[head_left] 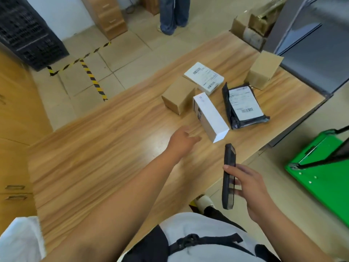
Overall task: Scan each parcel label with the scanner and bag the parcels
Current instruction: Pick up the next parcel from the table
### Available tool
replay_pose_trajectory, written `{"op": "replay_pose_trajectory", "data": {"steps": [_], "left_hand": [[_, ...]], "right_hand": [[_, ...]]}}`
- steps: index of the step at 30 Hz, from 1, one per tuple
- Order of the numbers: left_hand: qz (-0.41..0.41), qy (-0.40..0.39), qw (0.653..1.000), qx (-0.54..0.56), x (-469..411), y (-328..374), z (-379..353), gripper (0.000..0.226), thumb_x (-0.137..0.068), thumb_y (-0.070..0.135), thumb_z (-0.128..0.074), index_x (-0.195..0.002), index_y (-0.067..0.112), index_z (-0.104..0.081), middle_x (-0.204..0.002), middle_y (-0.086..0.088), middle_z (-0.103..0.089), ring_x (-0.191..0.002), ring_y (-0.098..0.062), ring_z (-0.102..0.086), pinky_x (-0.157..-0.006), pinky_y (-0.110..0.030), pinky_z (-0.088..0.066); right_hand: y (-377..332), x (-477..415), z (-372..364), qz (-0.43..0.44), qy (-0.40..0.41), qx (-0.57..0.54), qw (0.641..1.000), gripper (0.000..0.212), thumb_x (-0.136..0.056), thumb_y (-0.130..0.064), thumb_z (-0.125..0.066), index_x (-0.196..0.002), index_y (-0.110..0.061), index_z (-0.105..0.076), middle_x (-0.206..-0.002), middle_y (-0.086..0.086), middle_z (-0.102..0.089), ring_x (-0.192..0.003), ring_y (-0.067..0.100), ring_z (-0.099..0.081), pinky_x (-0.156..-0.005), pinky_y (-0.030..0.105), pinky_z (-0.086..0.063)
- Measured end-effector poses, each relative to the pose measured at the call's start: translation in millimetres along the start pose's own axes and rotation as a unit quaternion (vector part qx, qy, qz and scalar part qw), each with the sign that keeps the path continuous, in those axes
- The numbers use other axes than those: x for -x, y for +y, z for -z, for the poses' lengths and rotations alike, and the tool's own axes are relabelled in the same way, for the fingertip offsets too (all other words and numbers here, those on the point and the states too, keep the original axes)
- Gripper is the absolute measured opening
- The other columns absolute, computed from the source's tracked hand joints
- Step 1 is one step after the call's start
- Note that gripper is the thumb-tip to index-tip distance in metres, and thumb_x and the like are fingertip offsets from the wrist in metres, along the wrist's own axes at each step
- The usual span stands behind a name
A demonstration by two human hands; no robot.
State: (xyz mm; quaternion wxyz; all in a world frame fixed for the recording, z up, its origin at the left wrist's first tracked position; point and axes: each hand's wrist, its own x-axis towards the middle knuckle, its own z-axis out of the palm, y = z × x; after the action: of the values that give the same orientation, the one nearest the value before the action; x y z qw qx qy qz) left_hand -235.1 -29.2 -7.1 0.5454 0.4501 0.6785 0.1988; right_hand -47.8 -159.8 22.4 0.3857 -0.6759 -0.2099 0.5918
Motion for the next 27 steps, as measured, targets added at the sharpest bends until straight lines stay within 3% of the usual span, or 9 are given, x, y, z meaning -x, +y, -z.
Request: {"op": "replay_pose_trajectory", "data": {"steps": [4, 7, 9, 13, 16, 19, 22, 25, 27], "left_hand": [[-0.013, 0.071, 0.997, 0.028, -44, 48, -57, 0.082, -0.070, 0.034, -0.086, -0.139, 0.019, -0.044, -0.132, -0.004, -0.055, -0.118, -0.026, -0.057, -0.092, -0.042, -0.053], [0.044, 0.116, 0.991, -0.041, -59, 65, -83, 0.110, -0.066, 0.044, -0.086, -0.148, 0.027, -0.016, -0.136, -0.008, -0.036, -0.120, -0.031, -0.044, -0.084, -0.041, -0.046], [0.059, 0.135, 0.986, -0.075, -62, 68, -92, 0.113, -0.066, 0.045, -0.085, -0.149, 0.029, -0.009, -0.136, -0.009, -0.030, -0.120, -0.031, -0.038, -0.079, -0.040, -0.041], [0.063, 0.150, 0.982, -0.095, -62, 65, -94, 0.103, -0.069, 0.038, -0.081, -0.147, 0.028, -0.014, -0.134, -0.008, -0.031, -0.120, -0.031, -0.037, -0.079, -0.041, -0.043], [0.069, 0.150, 0.983, -0.082, -50, 53, -82, 0.086, -0.071, 0.033, -0.080, -0.141, 0.024, -0.030, -0.127, -0.004, -0.040, -0.113, -0.030, -0.048, -0.085, -0.047, -0.052], [0.066, 0.136, 0.988, -0.001, -30, 31, -59, 0.062, -0.072, 0.025, -0.079, -0.126, 0.023, -0.049, -0.120, 0.001, -0.056, -0.098, -0.022, -0.060, -0.072, -0.035, -0.054], [0.099, 0.116, 0.986, 0.067, -3, 3, -35, 0.043, -0.074, 0.017, -0.079, -0.113, 0.016, -0.063, -0.109, -0.002, -0.069, -0.088, -0.018, -0.069, -0.060, -0.026, -0.050], [0.136, 0.107, 0.973, 0.153, 31, -34, -15, 0.038, -0.077, 0.010, -0.076, -0.114, 0.013, -0.069, -0.105, -0.006, -0.075, -0.077, -0.011, -0.073, -0.051, -0.019, -0.050], [0.159, 0.118, 0.962, 0.189, 56, -62, -6, 0.043, -0.080, 0.009, -0.073, -0.122, 0.013, -0.066, -0.107, -0.006, -0.075, -0.084, -0.014, -0.074, -0.056, -0.022, -0.053]], "right_hand": [[-13, -21, 27, -0.001, 0.006, -0.011, 1.000, 0.018, -0.084, -0.028, -0.080, -0.101, -0.021, -0.076, -0.090, 0.003, -0.072, -0.088, 0.022, -0.066, -0.084, 0.049, -0.058], [-17, -31, 44, 0.006, 0.008, -0.015, 1.000, 0.019, -0.083, -0.029, -0.081, -0.100, -0.022, -0.077, -0.083, -0.002, -0.073, -0.086, 0.021, -0.066, -0.082, 0.049, -0.058], [-17, -36, 54, 0.011, 0.010, -0.021, 1.000, 0.021, -0.082, -0.030, -0.081, -0.101, -0.023, -0.076, -0.083, -0.003, -0.073, -0.087, 0.022, -0.066, -0.081, 0.049, -0.059], [-17, -43, 66, 0.008, 0.006, -0.019, 1.000, 0.022, -0.086, -0.030, -0.078, -0.105, -0.021, -0.075, -0.093, 0.005, -0.071, -0.093, 0.026, -0.064, -0.087, 0.055, -0.057], [-17, -48, 70, 0.000, -0.012, -0.012, 1.000, 0.023, -0.086, -0.028, -0.079, -0.106, -0.016, -0.076, -0.091, 0.006, -0.069, -0.093, 0.028, -0.063, -0.087, 0.056, -0.057], [-19, -54, 70, -0.007, -0.033, 0.003, 0.999, 0.023, -0.087, -0.027, -0.079, -0.106, -0.014, -0.077, -0.091, 0.005, -0.069, -0.093, 0.028, -0.062, -0.085, 0.054, -0.057], [-23, -62, 65, -0.004, -0.056, 0.021, 0.998, 0.015, -0.085, -0.025, -0.080, -0.095, -0.014, -0.079, -0.071, -0.004, -0.071, -0.082, 0.025, -0.064, -0.072, 0.046, -0.059], [-26, -70, 56, 0.000, -0.091, 0.051, 0.995, 0.015, -0.085, -0.025, -0.080, -0.096, -0.015, -0.079, -0.067, -0.006, -0.072, -0.080, 0.025, -0.066, -0.071, 0.044, -0.057], [-27, -73, 47, 0.005, -0.117, 0.068, 0.991, 0.015, -0.084, -0.025, -0.080, -0.097, -0.016, -0.079, -0.068, -0.007, -0.073, -0.080, 0.023, -0.067, -0.063, 0.037, -0.055]]}}
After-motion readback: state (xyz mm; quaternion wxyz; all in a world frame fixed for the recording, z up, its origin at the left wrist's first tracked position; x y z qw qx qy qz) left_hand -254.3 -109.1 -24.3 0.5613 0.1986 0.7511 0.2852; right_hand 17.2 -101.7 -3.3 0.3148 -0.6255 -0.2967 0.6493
